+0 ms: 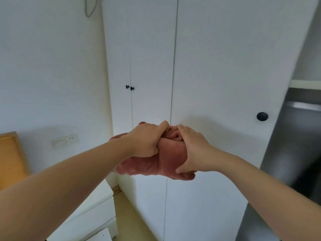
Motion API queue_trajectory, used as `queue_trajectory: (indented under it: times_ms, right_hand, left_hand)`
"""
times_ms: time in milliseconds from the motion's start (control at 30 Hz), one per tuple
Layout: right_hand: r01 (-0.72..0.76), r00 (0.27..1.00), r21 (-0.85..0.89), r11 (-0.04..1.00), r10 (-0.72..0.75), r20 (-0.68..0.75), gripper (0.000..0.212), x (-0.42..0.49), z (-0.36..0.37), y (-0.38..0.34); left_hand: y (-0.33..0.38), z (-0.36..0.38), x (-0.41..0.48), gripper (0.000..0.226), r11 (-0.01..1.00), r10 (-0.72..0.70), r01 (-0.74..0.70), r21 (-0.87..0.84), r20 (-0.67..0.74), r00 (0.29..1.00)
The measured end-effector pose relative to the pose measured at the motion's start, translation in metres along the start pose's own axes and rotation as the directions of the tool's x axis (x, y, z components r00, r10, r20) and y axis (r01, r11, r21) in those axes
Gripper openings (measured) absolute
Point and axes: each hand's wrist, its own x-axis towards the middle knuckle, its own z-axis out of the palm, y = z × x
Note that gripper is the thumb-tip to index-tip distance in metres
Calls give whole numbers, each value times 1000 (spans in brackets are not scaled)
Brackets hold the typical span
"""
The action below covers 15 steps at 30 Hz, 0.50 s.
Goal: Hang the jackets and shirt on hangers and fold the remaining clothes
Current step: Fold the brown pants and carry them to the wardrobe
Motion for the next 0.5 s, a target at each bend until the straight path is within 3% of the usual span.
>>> queue_trajectory:
  times_ms: [133, 167, 233, 300, 400, 500]
  right_hand:
    - [-140, 990, 217, 966, 136, 33, 115, -13, -30, 19]
    - [-175, 985, 270, 947, 169, 44, 108, -19, -38, 22]
    - [-217, 975, 296, 930, 221, 22, 64, -32, -51, 24]
    - [-253, 960, 258, 932, 275, -51, 37, -45, -62, 25]
    - [-306, 915, 252, 918, 357, -188, 22, -60, -83, 21]
    - [-350, 860, 211, 913, 402, -314, 19, -73, -105, 13]
  left_hand:
    - [23, -9, 25, 40, 991, 83, -84, -108, -16, 996]
    - [28, -13, 30, 41, 983, 113, -114, -142, -20, 993]
    - [40, -20, 37, 41, 967, 175, -174, -185, -11, 984]
    - [51, -30, 44, 41, 953, 218, -213, -217, -5, 976]
    - [65, -45, 58, 53, 922, 217, -201, -330, 11, 976]
    - [79, -54, 73, 90, 862, 187, -98, -498, 133, 973]
